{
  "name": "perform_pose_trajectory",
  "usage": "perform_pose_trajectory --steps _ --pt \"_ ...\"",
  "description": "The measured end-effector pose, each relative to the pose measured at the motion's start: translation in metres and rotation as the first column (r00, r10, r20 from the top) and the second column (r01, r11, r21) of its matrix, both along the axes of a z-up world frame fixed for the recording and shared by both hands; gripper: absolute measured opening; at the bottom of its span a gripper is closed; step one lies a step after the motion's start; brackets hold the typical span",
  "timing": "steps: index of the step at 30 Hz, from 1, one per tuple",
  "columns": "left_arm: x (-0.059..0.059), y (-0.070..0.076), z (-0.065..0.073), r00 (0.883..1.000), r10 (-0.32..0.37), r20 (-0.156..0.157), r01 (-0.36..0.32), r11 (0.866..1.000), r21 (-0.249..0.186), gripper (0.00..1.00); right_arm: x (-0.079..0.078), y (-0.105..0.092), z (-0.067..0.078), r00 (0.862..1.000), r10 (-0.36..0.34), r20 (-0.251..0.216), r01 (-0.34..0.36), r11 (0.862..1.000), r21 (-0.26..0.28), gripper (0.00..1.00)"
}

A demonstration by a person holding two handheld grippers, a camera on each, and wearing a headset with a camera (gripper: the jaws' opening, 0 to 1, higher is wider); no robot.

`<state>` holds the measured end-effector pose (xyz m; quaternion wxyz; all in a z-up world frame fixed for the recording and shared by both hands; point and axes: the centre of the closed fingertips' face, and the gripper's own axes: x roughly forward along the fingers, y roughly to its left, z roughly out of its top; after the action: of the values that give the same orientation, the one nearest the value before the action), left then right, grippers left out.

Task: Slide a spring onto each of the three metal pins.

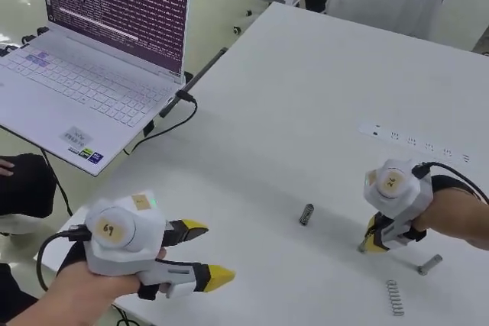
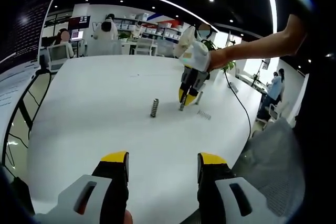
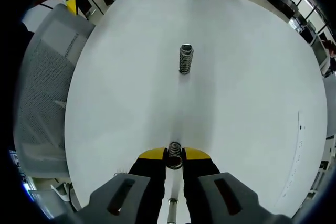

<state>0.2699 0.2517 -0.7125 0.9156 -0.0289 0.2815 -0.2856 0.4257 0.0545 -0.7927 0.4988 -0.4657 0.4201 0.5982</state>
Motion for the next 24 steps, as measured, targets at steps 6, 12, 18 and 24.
perform_pose_trajectory --steps 6,12,18,24 --pt "0.0 -0.003 0.001 1.0 -0.004 0.0 0.004 1.0 -0.002 0.47 0.0 -0.002 0.0 1.0 -0.002 0.001 0.002 1.0 -0.001 0.09" --pt "0.0 -0.003 0.0 1.0 -0.008 -0.001 0.008 1.0 0.001 0.47 0.001 -0.003 0.002 1.0 -0.013 -0.001 0.013 1.0 0.006 0.11" --pt "0.001 -0.002 0.002 1.0 -0.008 0.002 0.008 1.0 0.001 0.47 0.001 -0.003 0.007 1.0 -0.011 0.007 0.011 1.0 0.012 0.15" --pt "0.002 -0.002 0.004 1.0 -0.011 0.006 0.011 1.0 0.002 0.47 0.002 -0.003 0.016 1.0 -0.025 0.012 0.025 0.999 0.031 0.19"
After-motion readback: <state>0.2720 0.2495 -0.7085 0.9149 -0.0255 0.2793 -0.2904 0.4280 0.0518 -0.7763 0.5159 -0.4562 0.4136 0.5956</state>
